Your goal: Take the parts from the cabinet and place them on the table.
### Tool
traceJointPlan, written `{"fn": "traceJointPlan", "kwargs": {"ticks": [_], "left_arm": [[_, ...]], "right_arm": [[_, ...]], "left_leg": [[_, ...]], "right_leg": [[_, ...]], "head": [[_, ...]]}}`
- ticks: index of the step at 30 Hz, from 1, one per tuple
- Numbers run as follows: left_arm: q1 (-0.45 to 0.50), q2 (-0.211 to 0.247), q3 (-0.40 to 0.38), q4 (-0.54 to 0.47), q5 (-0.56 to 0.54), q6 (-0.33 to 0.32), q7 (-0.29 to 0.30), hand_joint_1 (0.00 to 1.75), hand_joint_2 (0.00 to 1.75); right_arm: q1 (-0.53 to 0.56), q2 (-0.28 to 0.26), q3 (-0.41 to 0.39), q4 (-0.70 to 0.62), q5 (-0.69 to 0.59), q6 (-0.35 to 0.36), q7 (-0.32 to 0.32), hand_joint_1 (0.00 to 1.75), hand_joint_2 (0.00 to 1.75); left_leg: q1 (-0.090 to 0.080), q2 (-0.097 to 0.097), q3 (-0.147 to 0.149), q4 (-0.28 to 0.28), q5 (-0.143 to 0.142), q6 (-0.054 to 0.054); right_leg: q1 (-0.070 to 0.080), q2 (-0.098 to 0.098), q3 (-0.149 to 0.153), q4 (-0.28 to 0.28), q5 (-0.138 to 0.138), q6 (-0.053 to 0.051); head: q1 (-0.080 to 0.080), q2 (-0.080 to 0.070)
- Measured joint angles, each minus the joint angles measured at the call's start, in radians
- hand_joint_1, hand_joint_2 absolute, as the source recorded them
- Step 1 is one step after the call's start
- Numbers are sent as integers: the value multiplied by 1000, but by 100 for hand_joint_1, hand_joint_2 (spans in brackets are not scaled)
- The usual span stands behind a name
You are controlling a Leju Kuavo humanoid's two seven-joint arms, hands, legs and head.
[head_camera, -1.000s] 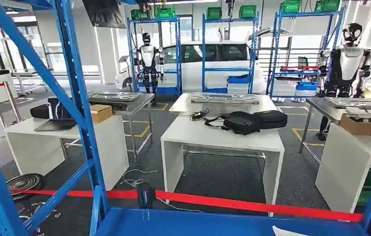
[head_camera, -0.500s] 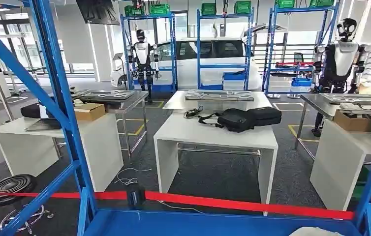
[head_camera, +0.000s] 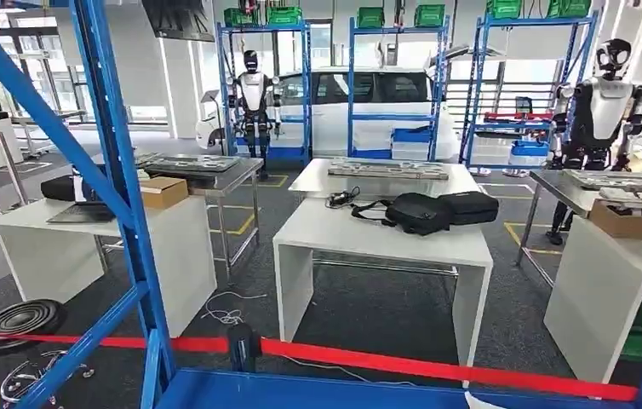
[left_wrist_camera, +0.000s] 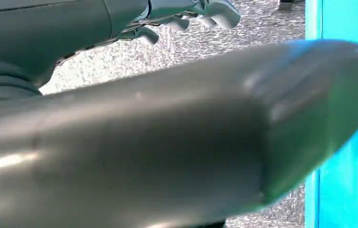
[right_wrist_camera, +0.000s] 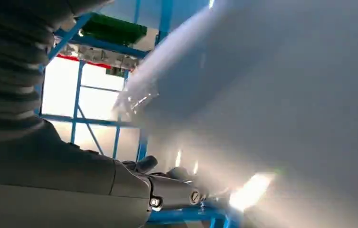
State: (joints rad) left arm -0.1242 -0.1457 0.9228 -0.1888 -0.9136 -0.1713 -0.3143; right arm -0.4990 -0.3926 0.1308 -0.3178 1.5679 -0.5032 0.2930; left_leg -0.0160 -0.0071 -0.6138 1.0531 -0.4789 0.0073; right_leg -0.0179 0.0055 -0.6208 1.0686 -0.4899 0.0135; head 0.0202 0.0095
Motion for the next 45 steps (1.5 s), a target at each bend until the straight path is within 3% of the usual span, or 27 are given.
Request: {"fn": "traceJointPlan", "kwargs": {"ticks": [2, 3, 4, 5, 6, 7, 8, 9, 15, 45], "left_arm": [[1, 0, 0, 0, 0, 0, -2, 0, 0], [1, 1, 0, 0, 0, 0, -4, 0, 0], [0, 1, 1, 0, 1, 0, -5, 0, 0], [0, 0, 1, 0, 1, 0, -5, 0, 0], [0, 0, 1, 0, 1, 0, -5, 0, 0], [0, 0, 1, 0, 1, 0, -5, 0, 0], [0, 0, 1, 0, 1, 0, -5, 0, 0], [0, 0, 1, 0, 1, 0, -6, 0, 0], [1, 0, 1, 0, 1, 2, -10, 0, 0], [0, -3, 1, 0, -2, 1, -20, 0, 0]], "right_arm": [[-4, 0, -1, 0, 0, -2, -3, 0, 175], [-6, 1, -1, 0, 0, -1, -6, 0, 175], [-7, 1, -2, 0, 0, -1, -7, 0, 175], [-7, 1, -3, 0, 0, -1, -8, 0, 175], [-7, 2, -4, 0, 0, -1, -8, 0, 175], [-8, 2, -6, 0, 1, -1, -9, 66, 175], [-8, 2, -7, 0, 1, -2, -11, 70, 175], [-9, 2, -8, 0, 1, -3, -14, 175, 175], [-9, 2, -23, 0, -3, 0, -27, 175, 175], [-7, 2, -66, 0, 0, -9, -60, 175, 175]], "left_leg": [[2, 0, 7, -10, 3, -5], [-2, 1, 5, -16, 2, 26], [-3, 0, 11, -16, 0, 46], [-3, 0, 15, -20, 0, 46], [-3, 0, 16, -23, 2, 39], [-4, 0, 19, -27, 3, 29], [-3, 0, 22, -29, 4, 22], [-3, 0, 24, -30, 5, 19], [-1, 0, 29, -33, 8, -5], [-3, -1, 32, -33, 6, -1]], "right_leg": [[1, 2, 6, -11, 4, -7], [1, 2, 10, -17, 7, -7], [1, 2, 13, -19, 6, -7], [1, 2, 16, -20, 6, -7], [1, 1, 19, -21, 4, -10], [1, 1, 21, -21, 3, -11], [1, 1, 21, -21, 3, -12], [1, 1, 21, -21, 2, -13], [1, 0, 21, -21, 2, -14], [1, 0, 35, -39, 7, -5]], "head": [[-2, 0], [-2, 0], [-2, 0], [-2, 0], [-2, 0], [-2, 0], [-2, 0], [-2, 0], [-2, 0], [-2, 0]]}}
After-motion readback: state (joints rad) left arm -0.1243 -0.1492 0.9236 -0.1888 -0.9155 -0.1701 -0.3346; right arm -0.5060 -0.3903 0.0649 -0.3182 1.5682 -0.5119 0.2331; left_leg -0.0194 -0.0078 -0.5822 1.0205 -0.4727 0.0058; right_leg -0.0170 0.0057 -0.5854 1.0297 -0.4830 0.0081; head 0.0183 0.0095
